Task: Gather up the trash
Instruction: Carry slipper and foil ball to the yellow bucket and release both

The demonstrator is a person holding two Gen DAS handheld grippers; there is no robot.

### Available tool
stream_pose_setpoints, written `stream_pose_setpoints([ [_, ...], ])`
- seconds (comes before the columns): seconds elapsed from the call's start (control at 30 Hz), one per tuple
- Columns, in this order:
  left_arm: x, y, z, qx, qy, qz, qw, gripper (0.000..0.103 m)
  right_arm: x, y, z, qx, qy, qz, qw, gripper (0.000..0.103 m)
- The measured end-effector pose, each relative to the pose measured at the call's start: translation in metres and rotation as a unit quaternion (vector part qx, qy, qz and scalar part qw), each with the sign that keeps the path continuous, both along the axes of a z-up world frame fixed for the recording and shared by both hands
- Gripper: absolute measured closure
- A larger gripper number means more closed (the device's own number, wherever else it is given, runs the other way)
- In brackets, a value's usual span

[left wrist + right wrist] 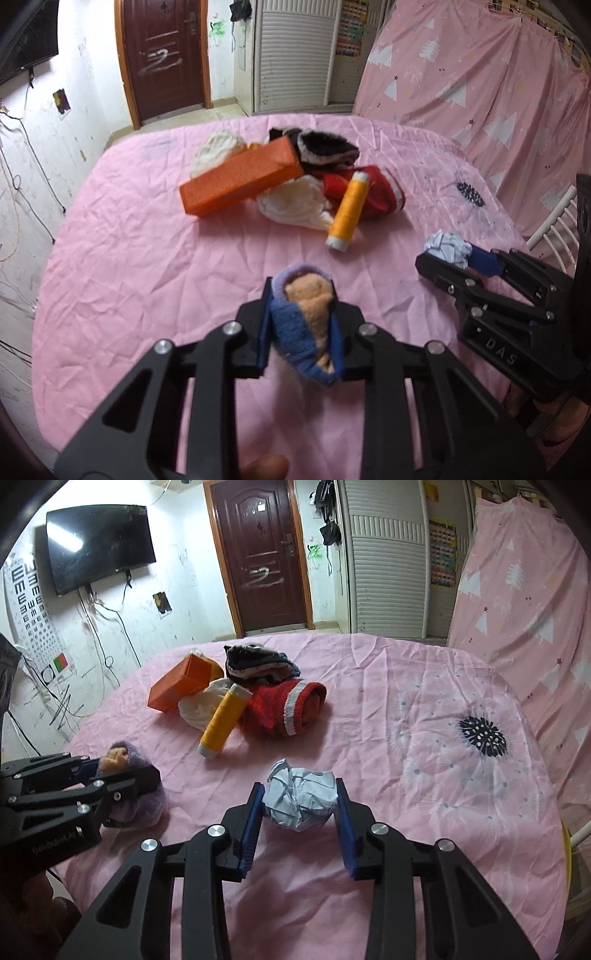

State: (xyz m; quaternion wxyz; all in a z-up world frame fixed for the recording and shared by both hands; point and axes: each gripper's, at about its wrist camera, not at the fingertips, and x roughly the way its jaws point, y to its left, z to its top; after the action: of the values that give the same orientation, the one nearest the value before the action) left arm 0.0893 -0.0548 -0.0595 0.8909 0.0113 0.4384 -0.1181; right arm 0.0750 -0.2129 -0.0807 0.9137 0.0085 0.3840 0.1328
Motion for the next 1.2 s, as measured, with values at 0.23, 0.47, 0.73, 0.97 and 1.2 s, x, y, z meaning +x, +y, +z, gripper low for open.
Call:
stream_pose_setpoints([
  [0.23,-0.003,-0.019,0.021,0.012,-0.022,-0.010,0.9996,0.079,-0.010,-0.029,0.012,0.021,-0.023,-0.027,0.999,0.073],
  [0.47,-0.009,-0.058,0.044,0.028,-0.045,-0.040,0.9978,0.079,-0.027,-0.085,0.021,0.047,-0.051,-0.079,0.994,0.072],
  [0.73,-0.013,-0.123,0.069,0.029,-0.066,-0.085,0.9937,0.079,-0.053,-0.164,0.026,0.068,-0.073,-0.155,0.983,0.072],
  [0.97,-0.016,-0.191,0.080,0.037,-0.076,-0.130,0.9879,0.079,-0.064,-0.220,0.025,0.088,-0.081,-0.205,0.971,0.072],
  [1.2,-0.017,-0.255,0.077,0.049,-0.070,-0.178,0.9803,0.079,-0.069,-0.259,0.013,0.097,-0.071,-0.246,0.962,0.072],
])
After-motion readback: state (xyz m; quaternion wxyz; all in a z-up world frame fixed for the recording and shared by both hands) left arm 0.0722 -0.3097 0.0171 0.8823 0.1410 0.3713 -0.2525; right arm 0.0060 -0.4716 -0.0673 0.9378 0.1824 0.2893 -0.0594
